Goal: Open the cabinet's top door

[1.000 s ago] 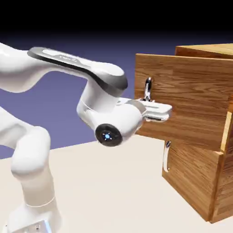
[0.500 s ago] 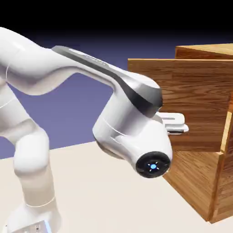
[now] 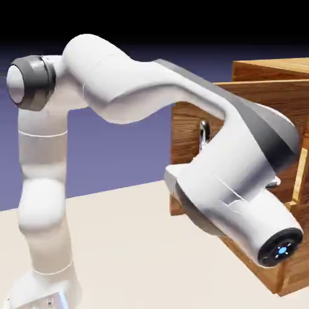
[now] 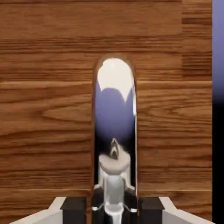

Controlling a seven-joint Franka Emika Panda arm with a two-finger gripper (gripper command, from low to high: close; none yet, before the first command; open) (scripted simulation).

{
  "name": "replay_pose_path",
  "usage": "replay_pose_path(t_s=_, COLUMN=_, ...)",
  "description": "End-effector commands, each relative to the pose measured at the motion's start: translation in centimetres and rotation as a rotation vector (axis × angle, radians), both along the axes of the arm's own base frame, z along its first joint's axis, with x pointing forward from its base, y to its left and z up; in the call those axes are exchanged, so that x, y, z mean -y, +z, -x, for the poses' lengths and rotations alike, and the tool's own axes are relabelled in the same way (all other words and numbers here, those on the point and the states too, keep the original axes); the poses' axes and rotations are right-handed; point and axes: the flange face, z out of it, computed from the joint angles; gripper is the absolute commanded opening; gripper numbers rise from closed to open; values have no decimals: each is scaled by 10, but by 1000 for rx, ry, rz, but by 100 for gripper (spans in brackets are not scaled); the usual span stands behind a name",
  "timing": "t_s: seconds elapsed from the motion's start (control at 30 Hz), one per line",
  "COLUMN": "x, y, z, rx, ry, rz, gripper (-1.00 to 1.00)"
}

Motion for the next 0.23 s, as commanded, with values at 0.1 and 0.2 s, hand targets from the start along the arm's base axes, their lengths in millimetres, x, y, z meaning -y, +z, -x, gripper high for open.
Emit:
replay_pose_path(t_s=0.1, x=20, y=0, z=-9, rx=0, ry=77, rz=0, gripper=-100)
replay_pose_path(t_s=0.2, x=22, y=0, z=-10, rx=0, ry=85, rz=0, gripper=100)
